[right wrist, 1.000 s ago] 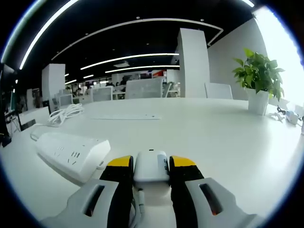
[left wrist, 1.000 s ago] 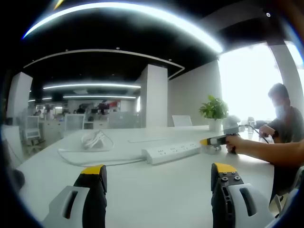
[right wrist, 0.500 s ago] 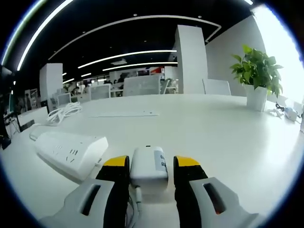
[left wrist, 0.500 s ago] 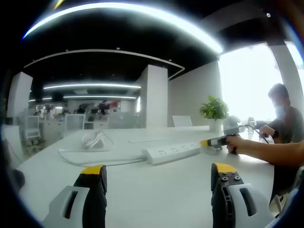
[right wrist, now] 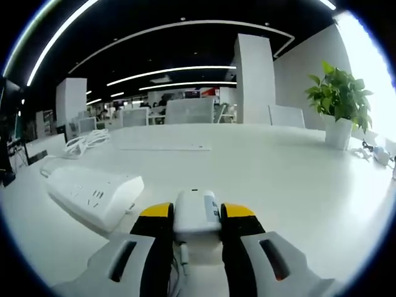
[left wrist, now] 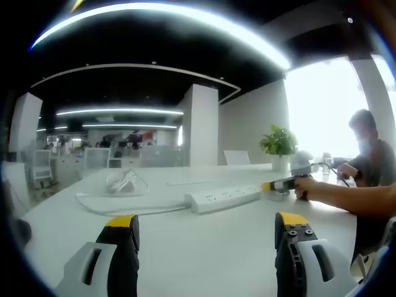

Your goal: Straighten the power strip on the desk, plug the charger into it

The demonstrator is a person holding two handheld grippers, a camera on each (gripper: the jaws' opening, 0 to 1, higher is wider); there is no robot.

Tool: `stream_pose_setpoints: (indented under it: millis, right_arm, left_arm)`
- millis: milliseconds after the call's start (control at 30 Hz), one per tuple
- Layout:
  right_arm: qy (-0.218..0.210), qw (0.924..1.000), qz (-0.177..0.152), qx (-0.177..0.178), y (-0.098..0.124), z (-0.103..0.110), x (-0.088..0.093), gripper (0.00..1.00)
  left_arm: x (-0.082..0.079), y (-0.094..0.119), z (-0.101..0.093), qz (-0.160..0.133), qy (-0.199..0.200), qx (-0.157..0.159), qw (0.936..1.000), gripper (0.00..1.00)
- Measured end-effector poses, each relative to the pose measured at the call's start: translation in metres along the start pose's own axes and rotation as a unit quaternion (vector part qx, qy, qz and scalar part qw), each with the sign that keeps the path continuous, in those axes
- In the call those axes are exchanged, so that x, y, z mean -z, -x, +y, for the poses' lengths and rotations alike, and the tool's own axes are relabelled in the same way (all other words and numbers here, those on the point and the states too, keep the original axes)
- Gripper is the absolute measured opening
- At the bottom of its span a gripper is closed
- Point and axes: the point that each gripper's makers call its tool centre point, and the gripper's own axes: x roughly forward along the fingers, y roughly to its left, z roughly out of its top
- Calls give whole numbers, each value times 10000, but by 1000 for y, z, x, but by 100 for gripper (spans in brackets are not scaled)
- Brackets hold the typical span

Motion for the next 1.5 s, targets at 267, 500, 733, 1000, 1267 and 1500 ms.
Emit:
stream_pose_setpoints:
  millis: [267,500,733,1000,1267,1500]
  right_arm:
    - [27,9999,14,-152,-1,4,-2,27]
    - [170,9995,12,-257,4,12,-4,27]
    - [720,9968,38,-346,11,15,-14,27]
    - [1328,9901,80,-446,11,18,-29,27]
    - [1978,9783,224,-571,10,22,-30,27]
    - [2593,9616,408,-802,14,28,-38,27]
  left_arm:
    - [-1,0,-2,-8,-4,24,10000,93]
    - [-3,2,-3,-24,-19,30,10000,93]
    - [-3,3,-2,-40,-17,13,10000,93]
    - [-4,3,-3,-55,-13,28,10000,93]
    - [-3,3,-6,-52,-16,45,10000,93]
    - [-2,3,-5,-43,-9,30,10000,93]
